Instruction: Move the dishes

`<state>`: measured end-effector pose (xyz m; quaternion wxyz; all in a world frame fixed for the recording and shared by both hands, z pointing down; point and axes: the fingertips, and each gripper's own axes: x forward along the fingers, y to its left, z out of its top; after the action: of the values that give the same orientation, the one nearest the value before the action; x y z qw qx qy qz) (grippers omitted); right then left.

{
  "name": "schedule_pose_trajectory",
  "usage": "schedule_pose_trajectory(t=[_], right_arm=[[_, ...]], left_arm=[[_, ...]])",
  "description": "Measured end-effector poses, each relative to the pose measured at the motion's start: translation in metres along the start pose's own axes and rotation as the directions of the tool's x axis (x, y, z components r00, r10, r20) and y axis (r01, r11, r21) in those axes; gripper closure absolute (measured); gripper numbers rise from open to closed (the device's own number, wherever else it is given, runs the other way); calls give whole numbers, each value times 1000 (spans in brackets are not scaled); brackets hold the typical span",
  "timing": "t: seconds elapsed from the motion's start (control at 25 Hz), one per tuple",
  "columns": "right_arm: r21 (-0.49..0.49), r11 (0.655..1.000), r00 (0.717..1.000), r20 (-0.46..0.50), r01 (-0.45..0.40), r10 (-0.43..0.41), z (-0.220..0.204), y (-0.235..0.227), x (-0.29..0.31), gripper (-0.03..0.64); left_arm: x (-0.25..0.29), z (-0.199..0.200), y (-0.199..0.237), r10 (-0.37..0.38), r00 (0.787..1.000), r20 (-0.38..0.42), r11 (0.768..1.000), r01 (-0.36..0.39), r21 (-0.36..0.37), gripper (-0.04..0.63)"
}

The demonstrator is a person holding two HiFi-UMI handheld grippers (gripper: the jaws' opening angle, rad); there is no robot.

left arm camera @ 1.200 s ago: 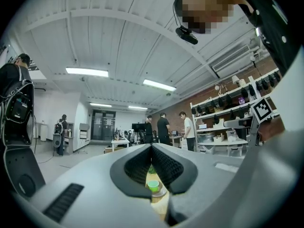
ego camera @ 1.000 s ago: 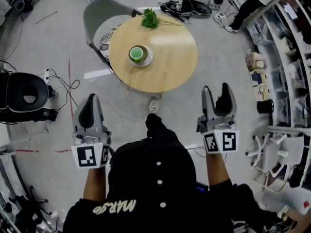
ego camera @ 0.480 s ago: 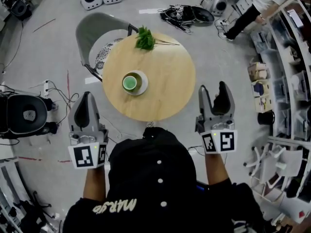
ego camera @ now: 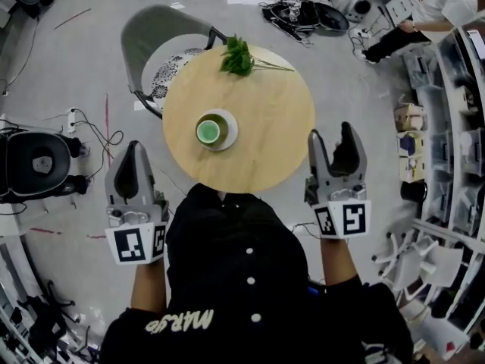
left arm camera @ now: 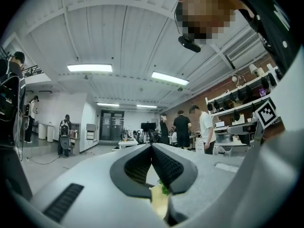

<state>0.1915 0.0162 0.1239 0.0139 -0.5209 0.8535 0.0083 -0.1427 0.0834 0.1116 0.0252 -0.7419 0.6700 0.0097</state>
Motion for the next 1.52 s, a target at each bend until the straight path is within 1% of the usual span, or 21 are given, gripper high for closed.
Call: schedule_pose_trajectory(t=[0.12,0.36,0.56,0.68,0.76,0.8,0.84,0.92,1.0,1.04,1.08,1.16,1.28,1.36,1.44,1.52], right_arm=[[-2,1000,1000,-18,-14,14,-7,11,17,357],[-18,1000,999,-47,-22,21,-12,31,48,359],[-32,999,996,-78,-41,39,-25,48,68,359],[-31,996,991,-109,-83,79,-40,57,79,359],[-37,987,975,-160,-159,151,-56,69,86,359],[-46,976,958,-204,-215,201,-69,78,88,360],[-56,960,932,-260,-275,252,-84,87,90,357],[-54,925,864,-380,-376,329,-119,106,92,356],[-17,903,799,-473,-429,371,-153,125,95,351],[1,895,775,-500,-446,387,-167,134,97,350],[16,886,755,-516,-463,403,-180,142,101,348],[31,865,727,-528,-500,439,-204,157,107,348],[33,824,686,-537,-565,491,-240,173,115,349],[36,801,655,-555,-597,513,-265,181,118,348],[37,776,615,-587,-630,527,-291,189,120,340],[22,741,572,-621,-671,536,-313,194,120,329]], left_arm=[[11,-8,12,-15,1000,-11,1000,15,-12,592],[42,-18,29,-93,995,-31,995,92,-29,592],[60,-25,48,-106,994,-35,994,104,-42,592],[68,-33,53,-111,993,-46,993,108,-50,592],[72,-36,52,-117,992,-50,992,115,-53,592],[74,-37,51,-120,991,-53,992,117,-55,592],[75,-40,50,-122,991,-59,991,119,-58,592],[78,-47,49,-127,989,-76,990,122,-63,592],[81,-55,48,-135,987,-91,989,129,-70,592],[83,-60,48,-139,985,-98,989,132,-74,592],[84,-65,48,-143,984,-105,988,135,-76,592],[87,-73,45,-147,982,-117,988,140,-71,592],[91,-81,36,-161,980,-118,986,155,-58,592],[92,-92,32,-170,976,-134,984,161,-71,592],[92,-104,30,-172,974,-147,983,161,-85,592],[92,-118,29,-172,970,-170,982,156,-102,592]])
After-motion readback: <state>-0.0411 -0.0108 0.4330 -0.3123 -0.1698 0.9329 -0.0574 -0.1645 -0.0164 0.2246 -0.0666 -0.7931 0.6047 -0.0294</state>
